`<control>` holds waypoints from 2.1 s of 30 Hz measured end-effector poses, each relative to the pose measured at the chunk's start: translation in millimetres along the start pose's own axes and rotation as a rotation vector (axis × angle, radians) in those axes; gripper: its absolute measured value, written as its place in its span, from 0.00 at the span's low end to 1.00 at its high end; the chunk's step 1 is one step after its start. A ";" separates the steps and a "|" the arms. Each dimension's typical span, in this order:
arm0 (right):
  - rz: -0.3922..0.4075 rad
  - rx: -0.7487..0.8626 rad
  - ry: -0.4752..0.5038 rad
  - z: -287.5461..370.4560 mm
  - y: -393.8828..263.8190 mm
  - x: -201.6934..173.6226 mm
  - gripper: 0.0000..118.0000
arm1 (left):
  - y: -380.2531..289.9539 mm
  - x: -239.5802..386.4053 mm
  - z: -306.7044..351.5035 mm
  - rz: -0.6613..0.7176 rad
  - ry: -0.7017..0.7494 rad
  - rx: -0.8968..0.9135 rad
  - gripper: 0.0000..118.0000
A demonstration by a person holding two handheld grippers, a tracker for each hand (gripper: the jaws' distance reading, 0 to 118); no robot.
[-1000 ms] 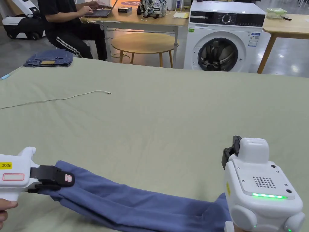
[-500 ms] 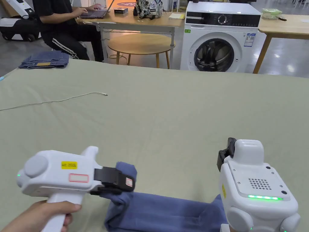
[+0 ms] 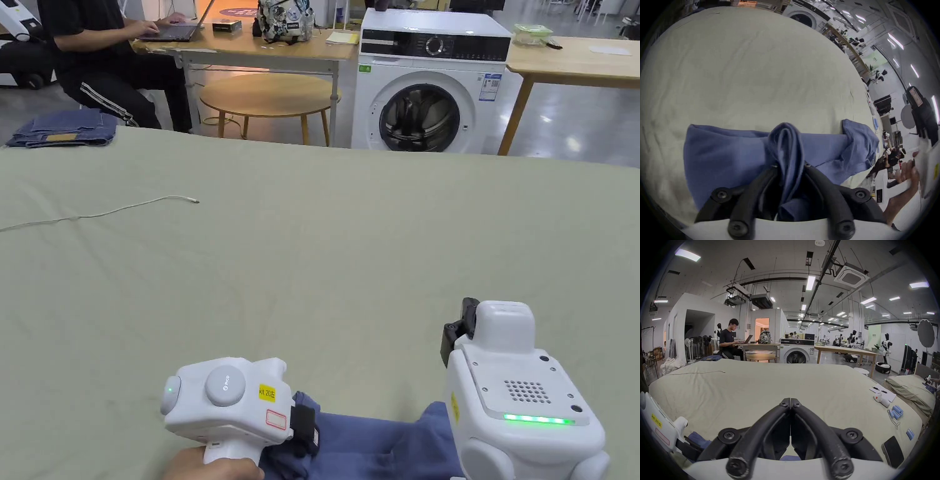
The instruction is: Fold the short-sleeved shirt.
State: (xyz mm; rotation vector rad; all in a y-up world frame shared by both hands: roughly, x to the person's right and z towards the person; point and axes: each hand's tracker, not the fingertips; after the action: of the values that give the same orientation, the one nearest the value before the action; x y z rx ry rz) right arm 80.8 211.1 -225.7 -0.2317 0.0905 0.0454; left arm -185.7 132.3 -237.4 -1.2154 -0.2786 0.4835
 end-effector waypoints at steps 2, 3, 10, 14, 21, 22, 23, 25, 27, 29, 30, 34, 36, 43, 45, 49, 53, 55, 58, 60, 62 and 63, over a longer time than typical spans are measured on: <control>0.001 0.000 0.000 0.5 -0.3 0.3 0.00 | 0.1 0.4 5.8 0.012 -0.053 0.000 0.34; 0.001 -0.001 0.000 0.6 -0.2 0.4 0.00 | 0.1 0.8 11.1 0.011 -0.059 0.001 0.41; 0.005 0.005 0.006 1.5 3.0 -0.5 0.00 | 2.9 3.0 57.0 -0.040 -0.132 0.042 0.41; -0.001 0.007 0.008 1.4 3.6 -0.7 0.00 | 8.0 -5.6 76.1 -0.054 -0.185 0.120 0.13; -0.010 -0.004 0.013 2.3 0.1 -1.3 0.00 | 3.4 -19.5 41.1 -0.042 -0.073 0.070 0.03; -0.009 -0.005 0.013 2.2 -0.4 -1.3 0.00 | 1.3 -22.2 32.9 -0.022 -0.114 0.044 0.03; -0.008 -0.007 0.013 2.2 -1.0 -1.4 0.00 | -3.0 -19.6 23.2 0.007 -0.162 0.026 0.03; -0.007 -0.011 0.013 2.2 -2.5 -1.4 0.00 | -6.8 -18.0 9.5 0.023 -0.230 0.005 0.02; -0.007 -0.017 0.012 1.2 -4.0 -1.0 0.00 | -9.9 -14.5 -7.7 0.026 -0.281 -0.020 0.03; -0.008 -0.024 0.011 2.1 -4.1 -0.6 0.00 | -13.9 -10.5 -21.0 0.010 -0.271 -0.017 0.03; -0.009 -0.022 0.010 2.9 -4.1 -0.3 0.00 | -15.6 -9.1 -28.1 0.000 -0.275 -0.022 0.02; 0.005 -0.019 0.011 3.6 -3.6 -0.4 0.00 | -22.8 -7.4 -51.2 0.030 -0.275 -0.049 0.00; 0.011 -0.018 0.012 3.8 -3.2 0.0 0.00 | -24.9 -5.7 -53.5 0.017 -0.249 -0.034 0.00; 0.016 -0.022 0.006 2.7 -2.4 2.7 0.00 | -20.0 9.4 -28.5 -0.047 -0.227 -0.022 0.00; 0.014 -0.021 0.005 2.6 -2.1 2.9 0.00 | -16.2 10.2 -7.4 -0.075 -0.250 0.019 0.00; 0.016 -0.016 0.010 1.1 -0.4 2.2 0.00 | -4.4 -10.2 33.6 -0.128 -0.182 0.103 0.00; 0.009 -0.005 0.017 -0.3 1.7 0.0 0.00 | -11.1 -28.3 89.3 -0.057 -0.146 0.181 0.00; 0.005 -0.002 0.023 -0.2 2.7 -1.5 0.00 | -8.9 -50.6 97.3 -0.041 -0.124 0.190 0.09; 0.002 -0.003 0.033 -1.0 2.6 -3.8 0.00 | -13.0 -78.1 105.1 -0.015 -0.088 0.178 0.38; 0.002 -0.006 0.038 -1.5 1.9 -5.0 0.00 | -14.4 -98.6 107.0 0.014 -0.089 0.181 0.50; 0.002 -0.011 0.043 -1.7 1.4 -6.0 0.00 | -16.8 -116.6 101.1 0.076 -0.132 0.172 0.59; -0.001 -0.014 0.046 -1.8 1.1 -6.3 0.00 | -20.2 -121.4 94.6 0.140 -0.216 0.136 0.59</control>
State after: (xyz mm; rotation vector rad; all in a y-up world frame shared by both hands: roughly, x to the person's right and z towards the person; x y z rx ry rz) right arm 74.4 211.6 -227.1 -0.2471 0.1357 0.0398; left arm -329.8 144.8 -180.9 -1.0552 -0.3403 0.7455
